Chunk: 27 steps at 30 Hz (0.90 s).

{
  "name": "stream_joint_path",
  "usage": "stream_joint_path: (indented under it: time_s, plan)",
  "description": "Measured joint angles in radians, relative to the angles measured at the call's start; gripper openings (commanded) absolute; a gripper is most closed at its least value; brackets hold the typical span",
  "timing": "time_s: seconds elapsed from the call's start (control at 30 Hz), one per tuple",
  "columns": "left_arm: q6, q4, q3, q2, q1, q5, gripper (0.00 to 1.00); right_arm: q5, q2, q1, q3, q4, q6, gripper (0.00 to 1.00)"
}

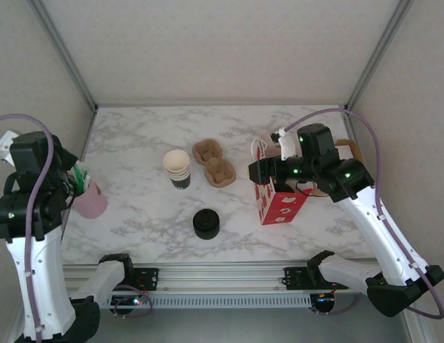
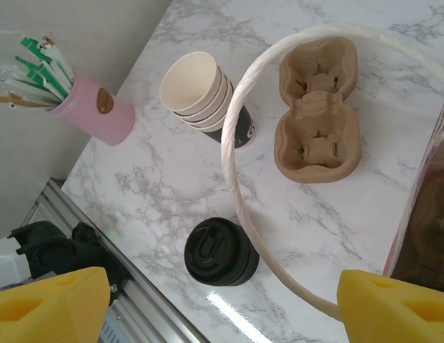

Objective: Pack the takeout coffee

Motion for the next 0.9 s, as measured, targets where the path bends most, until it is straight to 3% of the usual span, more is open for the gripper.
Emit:
stream_joint_path:
  time_s: [0.27,0.63,0.9]
  plan:
    - [-0.029,0.024,0.095,-0.016,0.000,0.071,0.03,-0.011,0.000,0.000,0.032,0.000,0.000,0.84]
    - [-0.067,0.214,-0.056,0.016,0.000,0.456,0.00,0.031,-0.022,0.000,0.067,-0.002,0.015,0.84]
    - [-0.089,0.341,-0.119,0.029,-0.032,0.682,0.00,0.189,-0.072,0.000,0.101,-0.020,0.031,0.84]
